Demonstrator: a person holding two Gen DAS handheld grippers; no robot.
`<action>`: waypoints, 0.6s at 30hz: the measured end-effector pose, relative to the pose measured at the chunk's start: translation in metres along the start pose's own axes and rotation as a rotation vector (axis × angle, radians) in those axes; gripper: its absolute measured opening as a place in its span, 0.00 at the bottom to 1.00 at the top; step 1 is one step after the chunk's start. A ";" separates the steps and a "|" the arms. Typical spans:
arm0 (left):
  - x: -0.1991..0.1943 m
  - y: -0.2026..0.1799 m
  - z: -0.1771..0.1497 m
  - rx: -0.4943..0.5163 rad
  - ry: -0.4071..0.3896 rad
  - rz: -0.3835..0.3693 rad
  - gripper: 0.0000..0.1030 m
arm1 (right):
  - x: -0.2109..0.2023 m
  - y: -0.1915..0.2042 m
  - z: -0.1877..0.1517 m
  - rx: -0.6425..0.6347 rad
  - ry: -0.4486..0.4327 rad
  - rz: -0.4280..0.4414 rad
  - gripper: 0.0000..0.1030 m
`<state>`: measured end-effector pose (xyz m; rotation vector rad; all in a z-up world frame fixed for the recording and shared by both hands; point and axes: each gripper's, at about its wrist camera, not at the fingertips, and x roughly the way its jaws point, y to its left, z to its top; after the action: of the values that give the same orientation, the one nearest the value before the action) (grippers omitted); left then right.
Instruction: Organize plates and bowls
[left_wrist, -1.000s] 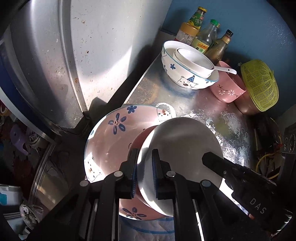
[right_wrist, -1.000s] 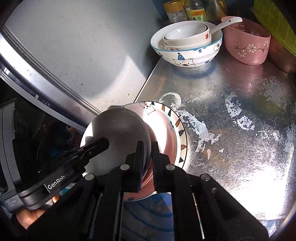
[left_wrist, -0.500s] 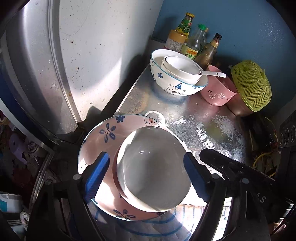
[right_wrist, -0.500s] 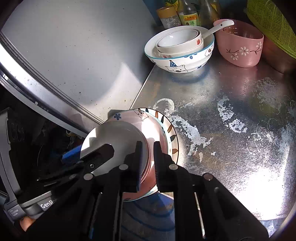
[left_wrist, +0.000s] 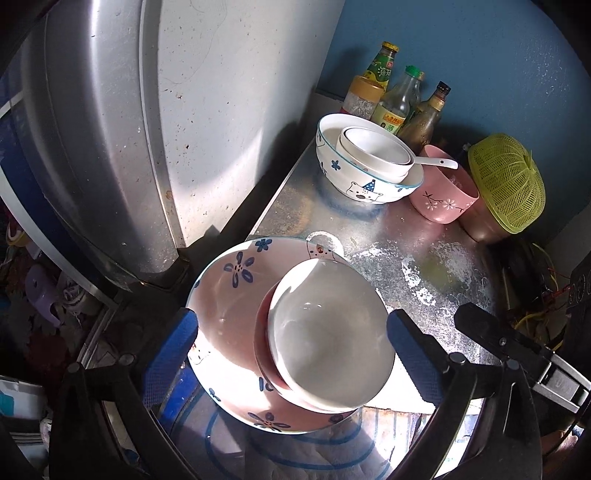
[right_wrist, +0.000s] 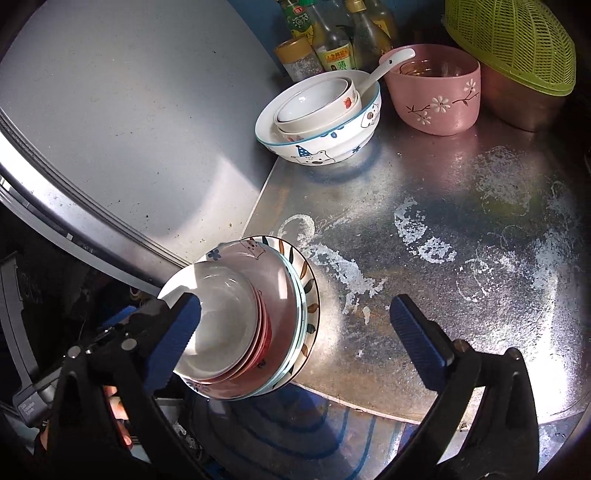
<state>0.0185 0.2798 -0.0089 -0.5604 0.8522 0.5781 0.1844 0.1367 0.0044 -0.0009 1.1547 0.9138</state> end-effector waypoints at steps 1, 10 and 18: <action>-0.001 0.002 -0.001 -0.004 -0.001 -0.001 0.99 | -0.001 0.001 -0.001 -0.007 0.000 -0.005 1.00; -0.008 0.008 -0.008 -0.039 -0.014 0.003 0.99 | -0.012 0.007 -0.009 -0.052 -0.012 -0.026 1.00; -0.012 0.004 -0.013 -0.033 -0.013 -0.003 0.99 | -0.020 0.012 -0.012 -0.079 -0.026 -0.035 1.00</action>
<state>0.0034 0.2712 -0.0070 -0.5872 0.8302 0.5938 0.1657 0.1266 0.0199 -0.0729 1.0908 0.9254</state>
